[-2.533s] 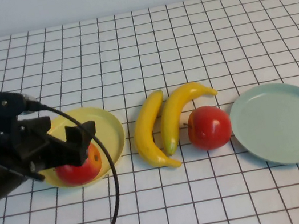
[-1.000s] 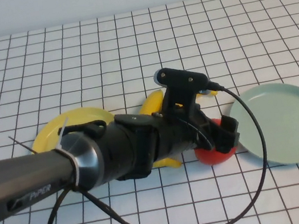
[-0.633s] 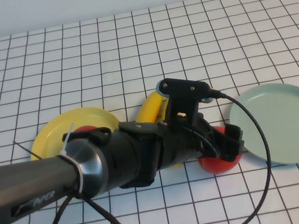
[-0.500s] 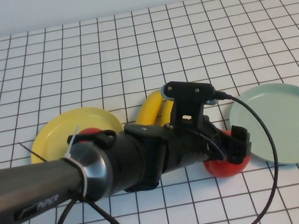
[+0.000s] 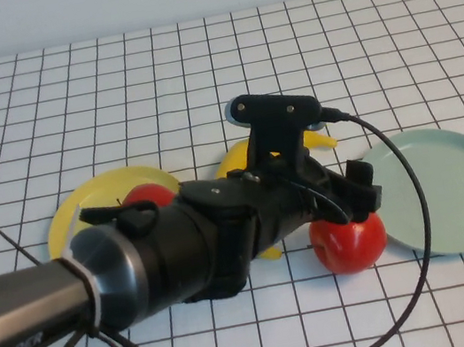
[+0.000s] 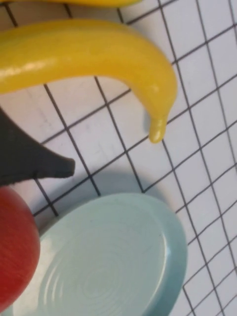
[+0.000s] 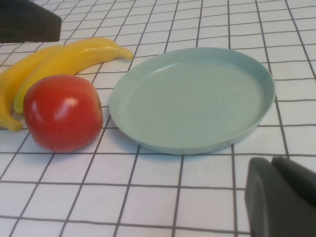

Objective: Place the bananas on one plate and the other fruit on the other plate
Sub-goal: Put one type of fruit in the left plate

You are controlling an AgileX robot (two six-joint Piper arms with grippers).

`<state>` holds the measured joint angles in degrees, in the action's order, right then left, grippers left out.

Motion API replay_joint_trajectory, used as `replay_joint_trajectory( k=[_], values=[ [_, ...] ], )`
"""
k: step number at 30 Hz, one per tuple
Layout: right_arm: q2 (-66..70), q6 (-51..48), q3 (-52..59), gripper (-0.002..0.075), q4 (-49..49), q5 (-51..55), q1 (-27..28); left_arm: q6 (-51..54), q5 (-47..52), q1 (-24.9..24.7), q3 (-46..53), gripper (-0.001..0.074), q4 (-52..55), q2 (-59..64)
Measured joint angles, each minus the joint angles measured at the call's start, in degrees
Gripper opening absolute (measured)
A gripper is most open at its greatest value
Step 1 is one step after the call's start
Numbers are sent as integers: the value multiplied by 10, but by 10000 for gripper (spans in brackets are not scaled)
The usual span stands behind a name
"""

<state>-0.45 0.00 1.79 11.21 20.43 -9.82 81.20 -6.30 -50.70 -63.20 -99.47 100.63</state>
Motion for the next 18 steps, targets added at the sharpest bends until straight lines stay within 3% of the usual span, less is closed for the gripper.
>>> replay_joint_trajectory(
  k=[7,18],
  values=[
    [0,0,0,-17,0,0,0,-4,-179,-83,0,669,-9,-4],
    [0,0,0,-17,0,0,0,-103,-309,-187,0,669,-20,-7]
  ],
)
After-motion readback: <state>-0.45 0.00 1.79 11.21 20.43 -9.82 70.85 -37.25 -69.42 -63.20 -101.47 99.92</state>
